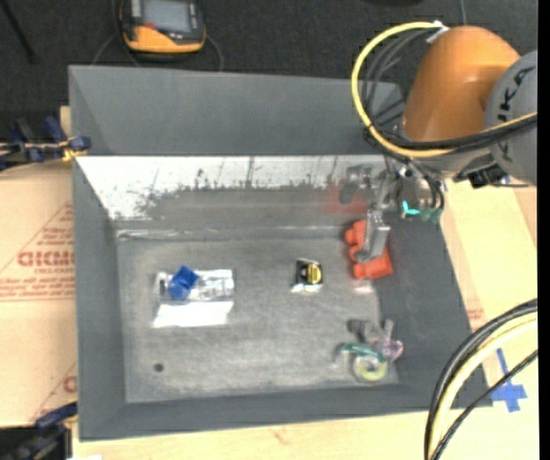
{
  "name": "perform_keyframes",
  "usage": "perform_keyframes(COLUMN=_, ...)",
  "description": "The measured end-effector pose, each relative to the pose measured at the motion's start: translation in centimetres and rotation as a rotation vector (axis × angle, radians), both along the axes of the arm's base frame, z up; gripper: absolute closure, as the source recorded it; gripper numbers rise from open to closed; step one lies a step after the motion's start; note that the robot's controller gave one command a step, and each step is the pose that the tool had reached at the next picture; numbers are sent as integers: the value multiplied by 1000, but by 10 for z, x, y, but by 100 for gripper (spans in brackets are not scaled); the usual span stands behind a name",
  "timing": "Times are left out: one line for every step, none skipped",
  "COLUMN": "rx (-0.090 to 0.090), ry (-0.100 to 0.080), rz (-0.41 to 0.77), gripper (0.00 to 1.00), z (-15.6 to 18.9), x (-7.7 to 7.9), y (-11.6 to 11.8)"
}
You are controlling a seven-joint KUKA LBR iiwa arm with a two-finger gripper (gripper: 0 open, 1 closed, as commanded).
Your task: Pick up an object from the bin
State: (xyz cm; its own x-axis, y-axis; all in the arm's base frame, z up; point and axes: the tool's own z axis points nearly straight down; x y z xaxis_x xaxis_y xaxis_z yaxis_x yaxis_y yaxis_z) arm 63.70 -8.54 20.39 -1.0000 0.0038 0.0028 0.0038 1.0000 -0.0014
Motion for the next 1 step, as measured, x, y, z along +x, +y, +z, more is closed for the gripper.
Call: perform_keyframes(rx=-1, ry=5, rz=-12, gripper=0, z=-79, x=-72, y=-85)
